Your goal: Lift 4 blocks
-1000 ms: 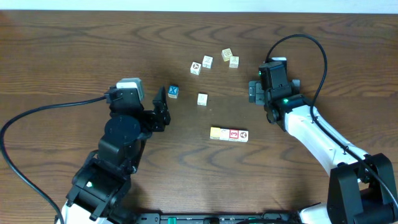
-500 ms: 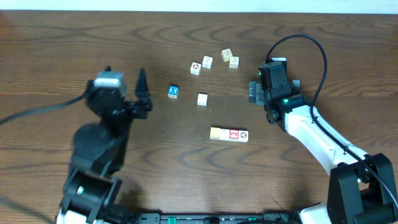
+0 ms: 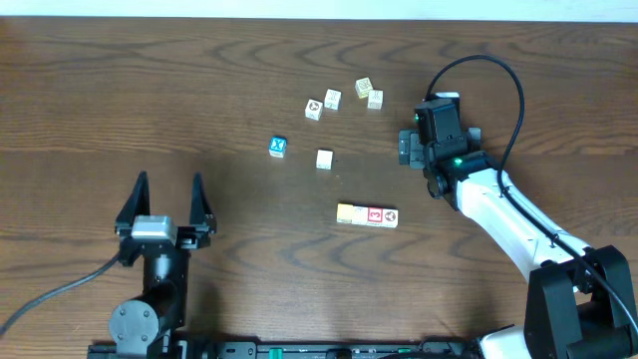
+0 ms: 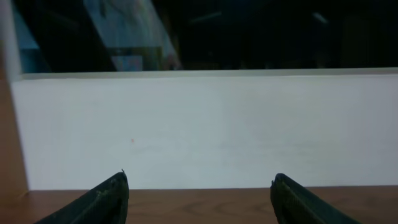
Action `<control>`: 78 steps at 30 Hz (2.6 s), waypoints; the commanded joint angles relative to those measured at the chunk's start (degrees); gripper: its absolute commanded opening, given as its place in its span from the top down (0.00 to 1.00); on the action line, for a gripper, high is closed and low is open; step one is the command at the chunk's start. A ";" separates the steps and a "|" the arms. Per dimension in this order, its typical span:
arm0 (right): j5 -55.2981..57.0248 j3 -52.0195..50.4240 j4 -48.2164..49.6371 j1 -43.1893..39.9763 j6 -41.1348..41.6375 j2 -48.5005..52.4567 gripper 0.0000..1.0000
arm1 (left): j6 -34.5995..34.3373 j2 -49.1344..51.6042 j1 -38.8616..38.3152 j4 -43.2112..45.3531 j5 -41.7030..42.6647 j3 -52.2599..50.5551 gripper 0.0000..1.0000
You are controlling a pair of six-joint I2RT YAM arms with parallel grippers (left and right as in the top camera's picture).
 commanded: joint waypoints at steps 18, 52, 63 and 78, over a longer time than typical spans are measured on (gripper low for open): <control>0.92 0.52 0.13 -0.33 -0.57 -0.11 0.01 | -4.81 -10.82 4.26 -22.29 -1.03 -10.54 0.27; 1.20 0.44 0.11 -0.28 -0.81 -3.48 0.01 | -7.06 -10.58 5.55 -25.81 -0.63 -10.51 0.27; 2.43 -4.87 0.76 -0.24 -3.87 -19.61 0.01 | -7.06 -10.58 5.55 -25.81 -0.63 -10.51 0.27; 0.70 -29.16 4.26 -0.46 -3.32 -53.33 0.01 | -7.06 -10.58 5.55 -25.81 -0.63 -10.51 0.27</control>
